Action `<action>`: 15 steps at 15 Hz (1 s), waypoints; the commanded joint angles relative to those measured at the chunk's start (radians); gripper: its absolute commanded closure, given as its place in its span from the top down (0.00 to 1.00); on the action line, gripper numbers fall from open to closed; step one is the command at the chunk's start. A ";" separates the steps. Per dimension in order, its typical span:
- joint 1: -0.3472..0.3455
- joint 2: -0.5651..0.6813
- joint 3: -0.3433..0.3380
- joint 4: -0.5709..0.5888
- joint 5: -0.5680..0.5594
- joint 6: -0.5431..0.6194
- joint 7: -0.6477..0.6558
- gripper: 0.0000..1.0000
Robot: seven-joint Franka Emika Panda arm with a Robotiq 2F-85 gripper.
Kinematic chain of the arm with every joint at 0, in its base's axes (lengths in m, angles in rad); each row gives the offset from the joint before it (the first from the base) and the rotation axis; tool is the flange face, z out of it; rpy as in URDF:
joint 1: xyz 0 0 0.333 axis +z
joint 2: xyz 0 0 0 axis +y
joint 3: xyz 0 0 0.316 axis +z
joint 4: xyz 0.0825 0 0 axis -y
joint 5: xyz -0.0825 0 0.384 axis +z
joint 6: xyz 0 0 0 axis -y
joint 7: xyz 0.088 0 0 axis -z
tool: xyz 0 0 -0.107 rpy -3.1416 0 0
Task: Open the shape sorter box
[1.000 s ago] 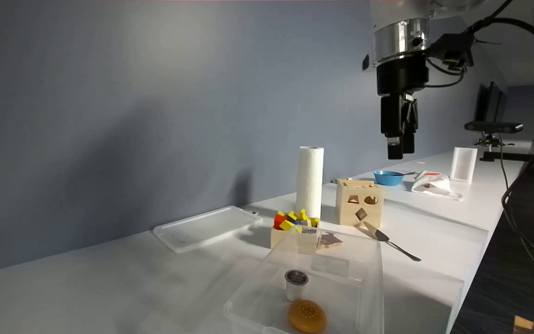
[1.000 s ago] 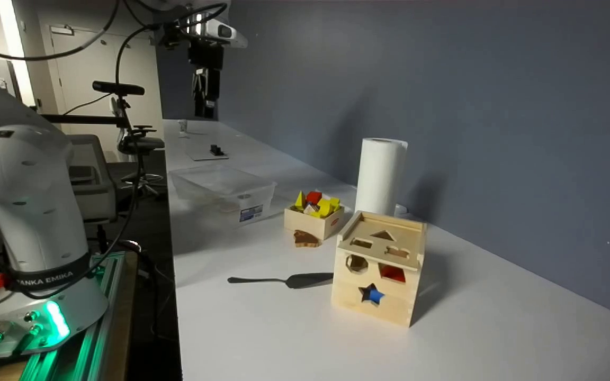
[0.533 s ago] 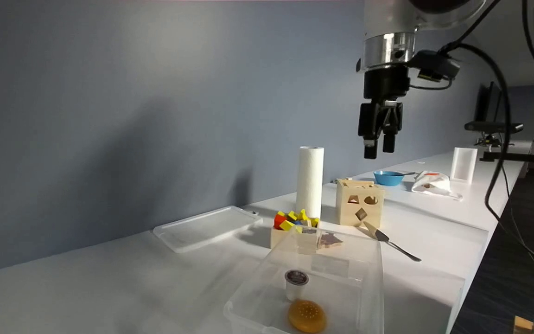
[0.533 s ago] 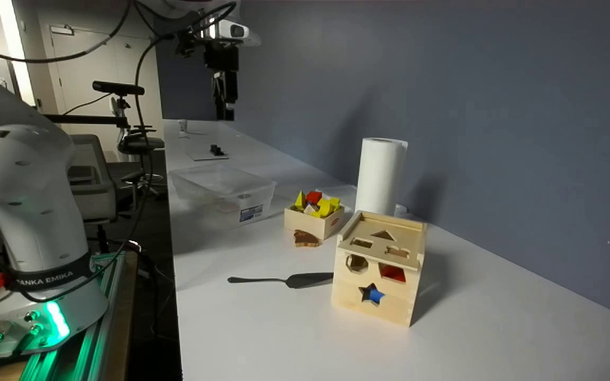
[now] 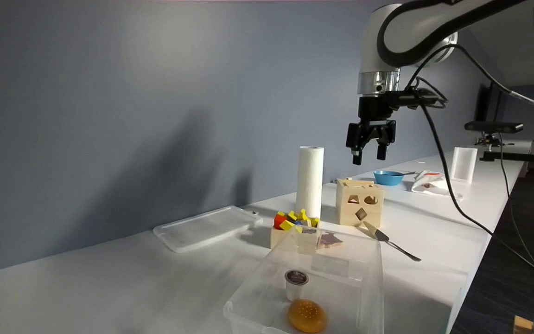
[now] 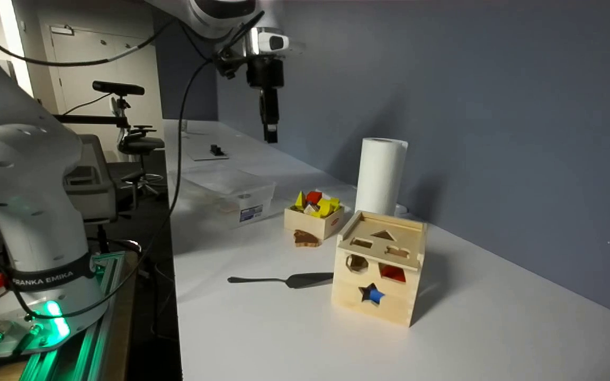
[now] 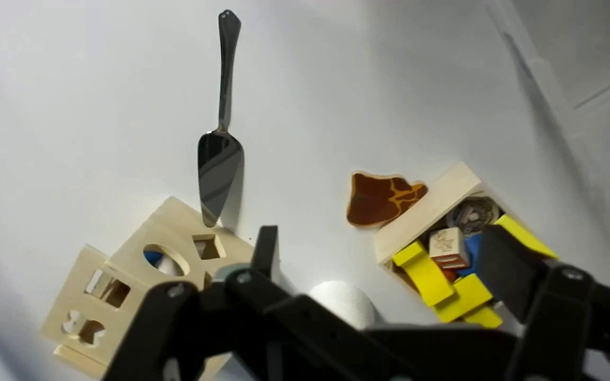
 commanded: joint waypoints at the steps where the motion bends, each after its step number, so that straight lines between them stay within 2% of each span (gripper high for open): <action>1: -0.050 0.062 -0.057 0.013 0.021 0.066 0.092 0.66; 6: -0.099 0.172 -0.108 0.048 0.068 0.179 0.237 0.30; 10: -0.132 0.270 -0.105 0.093 0.043 0.291 0.424 0.03; 11: -0.137 0.293 -0.106 0.105 0.033 0.318 0.475 0.00; 15: -0.142 0.389 -0.113 0.169 -0.038 0.396 0.685 0.00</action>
